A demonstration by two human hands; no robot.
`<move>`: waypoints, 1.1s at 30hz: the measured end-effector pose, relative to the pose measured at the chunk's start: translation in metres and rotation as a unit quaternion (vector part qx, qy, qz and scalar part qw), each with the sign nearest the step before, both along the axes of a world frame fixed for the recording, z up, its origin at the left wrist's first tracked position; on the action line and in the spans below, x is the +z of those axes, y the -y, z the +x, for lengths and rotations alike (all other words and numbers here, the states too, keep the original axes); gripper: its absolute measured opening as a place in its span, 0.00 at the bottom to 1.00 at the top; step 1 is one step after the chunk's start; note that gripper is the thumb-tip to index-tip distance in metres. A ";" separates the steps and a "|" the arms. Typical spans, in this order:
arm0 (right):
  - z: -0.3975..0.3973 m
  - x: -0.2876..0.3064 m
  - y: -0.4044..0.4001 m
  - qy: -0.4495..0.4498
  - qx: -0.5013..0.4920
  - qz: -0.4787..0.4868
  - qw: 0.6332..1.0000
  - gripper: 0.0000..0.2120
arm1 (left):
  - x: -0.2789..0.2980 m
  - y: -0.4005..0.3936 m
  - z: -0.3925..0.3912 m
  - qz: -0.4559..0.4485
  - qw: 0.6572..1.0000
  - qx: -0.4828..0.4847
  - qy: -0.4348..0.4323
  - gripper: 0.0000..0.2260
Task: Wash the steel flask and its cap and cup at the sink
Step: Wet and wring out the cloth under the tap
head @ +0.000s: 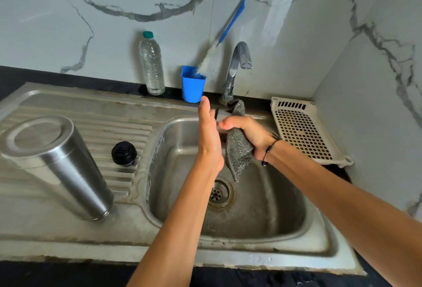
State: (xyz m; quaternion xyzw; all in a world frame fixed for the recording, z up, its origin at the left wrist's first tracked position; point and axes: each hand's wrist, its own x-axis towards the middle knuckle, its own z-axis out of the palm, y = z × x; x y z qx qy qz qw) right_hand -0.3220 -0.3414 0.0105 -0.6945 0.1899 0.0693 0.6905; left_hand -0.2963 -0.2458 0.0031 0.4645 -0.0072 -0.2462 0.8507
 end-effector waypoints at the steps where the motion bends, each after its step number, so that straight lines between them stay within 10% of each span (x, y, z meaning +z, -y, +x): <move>1: -0.001 0.001 -0.002 0.003 -0.007 0.008 1.000 0.18 | 0.000 0.002 -0.004 -0.008 1.000 0.010 0.007 0.32; 6: 0.003 0.005 -0.014 0.024 -0.074 0.045 0.996 0.22 | -0.013 0.021 -0.018 0.152 0.967 0.028 0.203 0.26; 11: 0.006 -0.004 -0.015 0.084 -0.119 -0.222 0.964 0.18 | -0.017 0.011 -0.019 0.409 0.795 0.028 0.447 0.35; 16: 0.001 0.001 -0.016 0.135 -0.192 -0.261 0.936 0.28 | 0.004 -0.006 0.002 0.128 0.991 0.012 0.048 0.30; 22: -0.008 -0.013 -0.004 0.200 0.183 -0.621 0.736 0.51 | 0.019 -0.024 0.008 0.129 0.988 -0.068 -0.043 0.38; 28: -0.003 -0.023 -0.026 0.198 -0.034 -0.794 0.574 0.29 | 0.032 -0.015 -0.002 0.109 0.992 -0.060 0.017 0.35; 30: 0.002 -0.014 -0.031 0.220 -0.033 -0.772 0.595 0.28 | 0.030 -0.014 -0.001 0.106 0.994 -0.033 0.016 0.36; 33: 0.006 0.016 -0.031 0.175 0.053 -0.655 0.733 0.26 | 0.026 -0.016 0.006 0.140 0.990 -0.008 0.027 0.42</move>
